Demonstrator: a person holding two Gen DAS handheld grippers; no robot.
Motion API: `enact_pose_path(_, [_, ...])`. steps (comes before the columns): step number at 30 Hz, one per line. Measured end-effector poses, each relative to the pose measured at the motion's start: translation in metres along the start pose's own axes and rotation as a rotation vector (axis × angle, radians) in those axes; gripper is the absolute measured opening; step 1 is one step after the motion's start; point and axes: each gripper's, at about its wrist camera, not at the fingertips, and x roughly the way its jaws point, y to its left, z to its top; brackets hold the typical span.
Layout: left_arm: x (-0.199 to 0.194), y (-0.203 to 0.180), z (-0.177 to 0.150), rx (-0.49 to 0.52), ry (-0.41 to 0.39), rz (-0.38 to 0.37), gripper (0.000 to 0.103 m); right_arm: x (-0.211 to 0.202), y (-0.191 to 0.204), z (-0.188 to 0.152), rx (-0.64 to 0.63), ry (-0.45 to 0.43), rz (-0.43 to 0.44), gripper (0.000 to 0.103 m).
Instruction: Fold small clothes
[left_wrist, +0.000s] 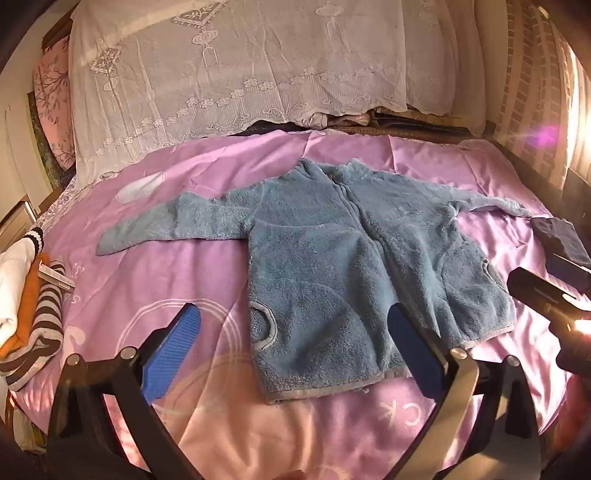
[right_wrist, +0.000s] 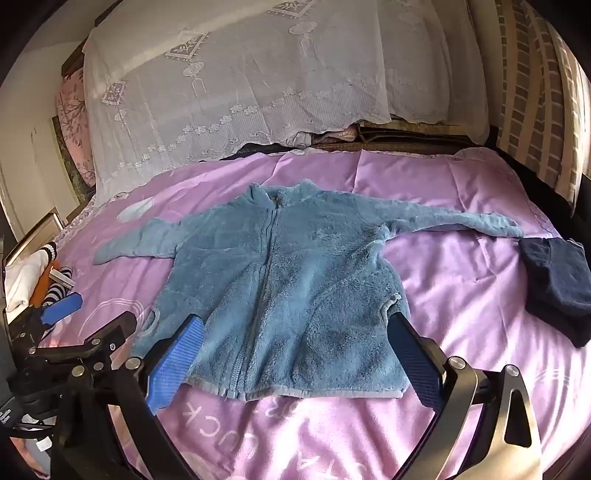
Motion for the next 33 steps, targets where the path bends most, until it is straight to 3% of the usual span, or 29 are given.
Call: enact_pose_path(33, [-0.001,0.003,-0.002,-0.001,0.014,-0.001,0.099,-0.002,0.002,0.0,-0.009,-0.005,-0.003,0.1])
